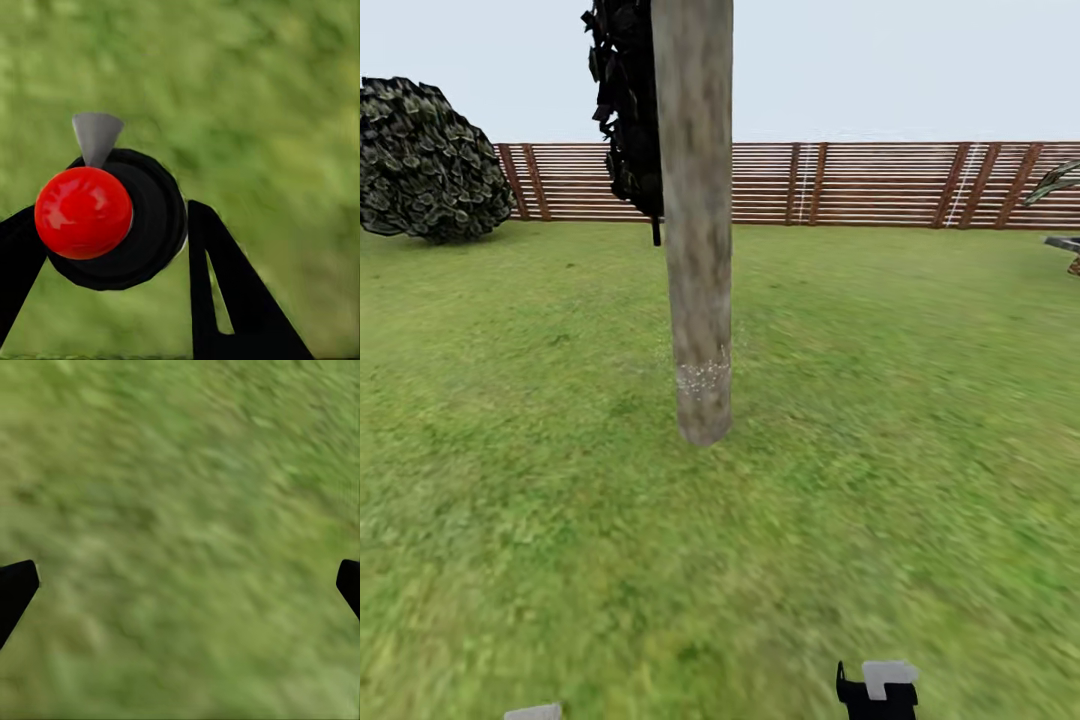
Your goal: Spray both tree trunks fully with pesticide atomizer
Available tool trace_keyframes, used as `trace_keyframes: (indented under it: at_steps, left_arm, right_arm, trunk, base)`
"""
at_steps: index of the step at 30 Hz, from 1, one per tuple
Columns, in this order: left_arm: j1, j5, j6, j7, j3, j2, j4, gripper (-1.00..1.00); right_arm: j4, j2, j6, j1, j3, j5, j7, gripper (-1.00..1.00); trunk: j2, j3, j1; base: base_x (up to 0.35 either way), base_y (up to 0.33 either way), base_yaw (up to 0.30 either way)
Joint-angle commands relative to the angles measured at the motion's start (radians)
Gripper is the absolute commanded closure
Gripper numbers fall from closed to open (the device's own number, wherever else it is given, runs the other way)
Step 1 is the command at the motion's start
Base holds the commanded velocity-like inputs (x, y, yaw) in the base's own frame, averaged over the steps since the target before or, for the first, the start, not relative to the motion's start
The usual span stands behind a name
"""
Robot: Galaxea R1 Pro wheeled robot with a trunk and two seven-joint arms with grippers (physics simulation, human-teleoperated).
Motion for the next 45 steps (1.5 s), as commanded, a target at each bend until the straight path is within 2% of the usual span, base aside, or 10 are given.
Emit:
trace_keyframes:
  at_steps: [1,14,18,20,28,43,45]
  left_arm:
    - [-0.001,0.007,-0.003,0.001,-0.008,0.001,0.001,1.00]
    - [0.014,0.009,-0.008,0.001,-0.008,0.008,0.000,1.00]
    - [0.033,0.011,-0.094,0.002,0.004,0.014,-0.001,1.00]
    - [0.036,0.011,-0.114,0.003,0.007,0.013,-0.001,1.00]
    - [0.036,0.011,-0.115,0.002,0.007,0.011,-0.007,1.00]
    - [0.036,0.011,-0.112,0.005,0.007,0.010,-0.006,1.00]
    - [0.036,0.011,-0.112,0.005,0.007,0.011,-0.006,1.00]
  right_arm:
    - [0.001,0.000,-0.001,0.000,-0.004,0.011,-0.007,-1.00]
    - [0.001,0.005,-0.001,0.010,-0.002,0.012,-0.007,-1.00]
    - [0.001,0.011,-0.001,0.011,-0.002,0.012,-0.007,-1.00]
    - [0.001,0.012,-0.001,0.013,-0.003,0.012,-0.007,-1.00]
    - [0.001,0.013,-0.001,0.013,-0.002,0.013,-0.007,-1.00]
    - [0.001,0.015,-0.001,0.015,-0.002,0.013,-0.003,-1.00]
    - [0.001,0.014,-0.001,0.015,-0.002,0.013,-0.003,-1.00]
  trunk:
    - [0.000,-0.001,0.000]
    - [0.000,-0.001,0.000]
    - [0.000,-0.001,0.000]
    - [0.000,-0.001,0.000]
    - [0.000,-0.001,0.000]
    - [0.105,0.046,-0.058]
    - [0.105,0.047,-0.058]
  base:
    - [-0.008,-0.002,0.284]
    - [-0.001,0.000,0.284]
    - [0.000,0.000,0.284]
    - [0.000,0.000,0.286]
    - [0.000,0.000,0.286]
    - [0.000,0.000,0.244]
    - [0.000,0.000,0.119]
